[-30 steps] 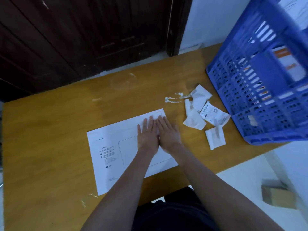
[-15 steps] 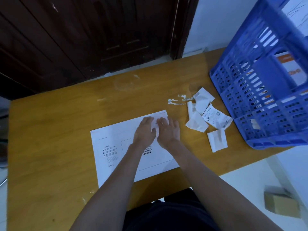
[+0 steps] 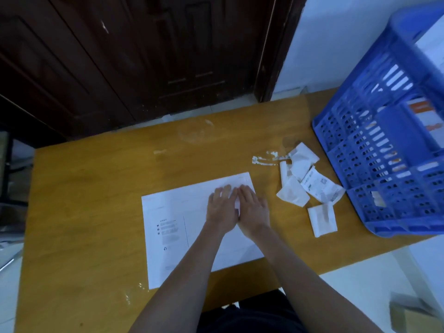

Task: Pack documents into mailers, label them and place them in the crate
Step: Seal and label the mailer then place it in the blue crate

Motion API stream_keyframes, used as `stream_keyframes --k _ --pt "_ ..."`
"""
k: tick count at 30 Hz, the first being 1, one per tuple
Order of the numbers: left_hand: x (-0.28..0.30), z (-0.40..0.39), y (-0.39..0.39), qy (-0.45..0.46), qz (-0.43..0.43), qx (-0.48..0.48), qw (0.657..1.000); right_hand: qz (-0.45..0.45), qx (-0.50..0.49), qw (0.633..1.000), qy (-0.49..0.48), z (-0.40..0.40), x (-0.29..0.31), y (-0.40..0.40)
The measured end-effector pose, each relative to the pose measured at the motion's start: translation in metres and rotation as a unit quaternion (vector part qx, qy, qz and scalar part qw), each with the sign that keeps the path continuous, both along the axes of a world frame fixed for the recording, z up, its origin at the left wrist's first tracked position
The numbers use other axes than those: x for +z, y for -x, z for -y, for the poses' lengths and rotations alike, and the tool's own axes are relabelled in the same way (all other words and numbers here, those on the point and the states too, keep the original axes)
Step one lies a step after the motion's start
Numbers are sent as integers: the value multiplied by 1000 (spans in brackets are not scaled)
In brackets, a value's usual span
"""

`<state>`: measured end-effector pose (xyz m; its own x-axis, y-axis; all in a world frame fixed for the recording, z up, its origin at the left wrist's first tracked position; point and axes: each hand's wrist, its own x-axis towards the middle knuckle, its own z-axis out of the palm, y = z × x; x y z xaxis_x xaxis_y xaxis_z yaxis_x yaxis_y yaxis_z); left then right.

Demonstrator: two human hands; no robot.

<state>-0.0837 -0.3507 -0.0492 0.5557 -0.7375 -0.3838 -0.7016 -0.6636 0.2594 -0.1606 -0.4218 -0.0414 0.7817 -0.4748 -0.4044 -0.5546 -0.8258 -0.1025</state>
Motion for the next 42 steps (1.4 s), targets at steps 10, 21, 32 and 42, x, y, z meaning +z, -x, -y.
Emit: stream_keyframes --k 10,21,32,42 --pt "15 -93 -26 171 38 367 914 7 -139 990 -37 -23 30 -65" --pt "-3 -166 -25 -36 26 355 934 54 240 963 -113 -145 13 -95" --pt "32 -148 -62 -107 59 356 927 100 26 948 -300 -117 22 -112" --pt "14 -28 -1 29 35 49 998 50 -44 997 -40 -10 14 -37"
